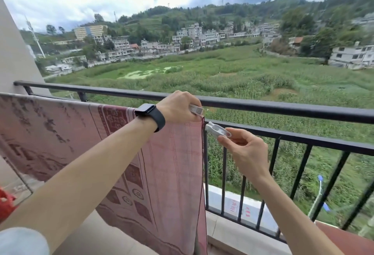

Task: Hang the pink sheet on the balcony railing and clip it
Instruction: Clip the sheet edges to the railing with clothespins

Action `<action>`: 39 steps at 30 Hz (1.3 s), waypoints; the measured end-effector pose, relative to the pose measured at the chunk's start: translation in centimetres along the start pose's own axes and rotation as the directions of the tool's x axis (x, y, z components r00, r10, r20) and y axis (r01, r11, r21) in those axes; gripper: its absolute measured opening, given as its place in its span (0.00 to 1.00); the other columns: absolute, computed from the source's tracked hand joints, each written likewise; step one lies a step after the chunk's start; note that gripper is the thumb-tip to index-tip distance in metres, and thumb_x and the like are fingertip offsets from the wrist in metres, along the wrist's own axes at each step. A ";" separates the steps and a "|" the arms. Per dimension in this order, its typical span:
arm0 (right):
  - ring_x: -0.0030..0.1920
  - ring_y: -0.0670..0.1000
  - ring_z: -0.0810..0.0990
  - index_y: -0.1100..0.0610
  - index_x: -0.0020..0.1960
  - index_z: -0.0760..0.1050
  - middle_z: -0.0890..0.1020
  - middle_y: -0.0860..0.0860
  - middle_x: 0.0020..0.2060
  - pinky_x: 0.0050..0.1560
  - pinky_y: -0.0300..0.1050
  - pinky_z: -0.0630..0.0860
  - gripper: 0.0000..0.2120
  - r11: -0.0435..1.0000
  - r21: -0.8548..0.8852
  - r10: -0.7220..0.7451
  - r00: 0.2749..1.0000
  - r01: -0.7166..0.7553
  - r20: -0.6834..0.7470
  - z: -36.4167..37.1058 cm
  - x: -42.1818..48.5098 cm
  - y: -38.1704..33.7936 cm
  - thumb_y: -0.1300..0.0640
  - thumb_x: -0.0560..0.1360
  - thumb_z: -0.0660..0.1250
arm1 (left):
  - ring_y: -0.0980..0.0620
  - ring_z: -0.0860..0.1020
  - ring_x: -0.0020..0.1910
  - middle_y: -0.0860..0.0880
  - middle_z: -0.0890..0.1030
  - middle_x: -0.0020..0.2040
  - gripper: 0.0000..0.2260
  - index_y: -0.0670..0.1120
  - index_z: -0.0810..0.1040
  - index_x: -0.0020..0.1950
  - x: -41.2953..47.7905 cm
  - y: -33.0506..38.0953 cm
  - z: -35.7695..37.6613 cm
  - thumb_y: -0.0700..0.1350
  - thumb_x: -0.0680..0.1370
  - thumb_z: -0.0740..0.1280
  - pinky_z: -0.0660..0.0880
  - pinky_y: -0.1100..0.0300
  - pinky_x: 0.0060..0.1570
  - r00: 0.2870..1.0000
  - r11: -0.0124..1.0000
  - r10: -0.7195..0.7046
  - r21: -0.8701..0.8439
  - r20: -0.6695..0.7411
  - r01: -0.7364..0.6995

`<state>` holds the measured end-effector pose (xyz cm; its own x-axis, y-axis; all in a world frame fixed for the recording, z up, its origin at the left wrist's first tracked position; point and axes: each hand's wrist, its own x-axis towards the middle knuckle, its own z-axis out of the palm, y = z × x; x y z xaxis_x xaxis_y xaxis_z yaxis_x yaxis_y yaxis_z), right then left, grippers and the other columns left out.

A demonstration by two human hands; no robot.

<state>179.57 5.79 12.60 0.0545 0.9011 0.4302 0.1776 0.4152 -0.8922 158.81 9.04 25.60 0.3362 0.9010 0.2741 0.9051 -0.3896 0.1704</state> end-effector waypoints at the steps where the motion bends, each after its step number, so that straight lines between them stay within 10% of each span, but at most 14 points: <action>1: 0.31 0.42 0.80 0.55 0.54 0.84 0.86 0.47 0.38 0.29 0.33 0.74 0.15 1.000 -0.011 -0.012 1.000 0.012 0.011 -0.1 0.4 -0.2 0.51 0.69 0.78 | 0.51 0.79 0.40 0.52 0.82 0.38 0.04 0.51 0.83 0.43 0.1 0.0 0.1 0.50 0.71 0.74 0.76 0.57 0.41 1.000 1.000 -0.008 -0.019 -0.004 0.008; 11: 0.31 0.42 0.77 0.54 0.54 0.85 0.85 0.47 0.39 0.30 0.34 0.74 0.13 0.956 -0.248 -0.113 0.978 0.155 0.177 1.0 4.0 -2.1 0.49 0.71 0.76 | 0.56 0.78 0.38 0.54 0.82 0.40 0.07 0.52 0.84 0.45 0.5 -0.5 0.8 0.53 0.71 0.76 0.75 0.61 0.38 0.999 0.995 -0.027 -0.094 -0.032 0.024; 18: 0.48 0.41 0.80 0.50 0.74 0.67 0.77 0.43 0.57 0.50 0.45 0.82 0.42 0.921 -0.364 -0.062 0.974 0.140 0.219 1.2 3.6 -1.2 0.33 0.67 0.73 | 0.58 0.75 0.47 0.53 0.78 0.46 0.04 0.54 0.83 0.46 -1.9 -0.5 1.9 0.52 0.73 0.74 0.72 0.61 0.49 0.962 0.954 -0.111 -0.298 -0.249 0.033; 21: 0.50 0.40 0.80 0.50 0.73 0.67 0.78 0.43 0.55 0.48 0.39 0.80 0.39 0.961 -0.278 0.051 0.981 0.003 0.186 0.5 0.7 2.0 0.34 0.68 0.72 | 0.60 0.72 0.40 0.52 0.73 0.44 0.06 0.56 0.79 0.43 -6.1 -0.5 4.8 0.57 0.75 0.69 0.68 0.63 0.41 0.924 0.805 -0.263 -0.591 -0.280 0.050; 25: 0.48 0.39 0.82 0.47 0.60 0.76 0.84 0.42 0.47 0.49 0.35 0.78 0.18 0.964 -0.159 0.251 0.928 -0.214 0.274 0.9 -5.8 7.0 0.43 0.73 0.73 | 0.52 0.72 0.40 0.47 0.74 0.44 0.15 0.48 0.80 0.48 -11.5 -0.2 12.8 0.57 0.75 0.61 0.68 0.55 0.43 0.903 0.385 -0.414 -0.877 0.114 0.287; 31: 0.52 0.42 0.84 0.47 0.57 0.80 0.86 0.43 0.49 0.53 0.43 0.81 0.28 0.847 -0.054 0.508 0.773 -0.530 0.381 3.1 -16.0 14.1 0.31 0.63 0.74 | 0.50 0.77 0.47 0.50 0.81 0.51 0.11 0.49 0.83 0.56 -17.1 2.7 24.8 0.51 0.81 0.64 0.72 0.58 0.44 0.688 -0.102 -0.505 -0.827 0.521 0.553; 34: 0.51 0.44 0.84 0.49 0.55 0.81 0.87 0.44 0.48 0.54 0.47 0.81 0.18 0.802 -0.042 0.565 0.732 -0.596 0.381 3.6 -19.6 15.3 0.44 0.68 0.78 | 0.47 0.77 0.43 0.44 0.80 0.47 0.11 0.47 0.83 0.55 -19.1 3.5 28.5 0.51 0.76 0.71 0.72 0.58 0.38 0.597 -0.380 -0.462 -0.754 0.656 0.535; 39: 0.42 0.46 0.84 0.50 0.51 0.82 0.87 0.49 0.41 0.46 0.40 0.78 0.08 0.761 0.012 0.626 0.738 -0.649 0.252 2.9 -22.6 17.0 0.56 0.73 0.76 | 0.55 0.77 0.40 0.47 0.81 0.47 0.06 0.51 0.81 0.49 -20.8 4.5 31.5 0.51 0.75 0.71 0.65 0.60 0.39 0.561 -0.335 -0.392 -0.681 0.729 0.651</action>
<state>178.48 -7.13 -12.68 -0.0967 0.9565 -0.2753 0.0877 -0.2673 -0.9596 164.12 -5.41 -9.12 0.0240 0.7972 -0.6033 -0.2619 0.5874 0.7658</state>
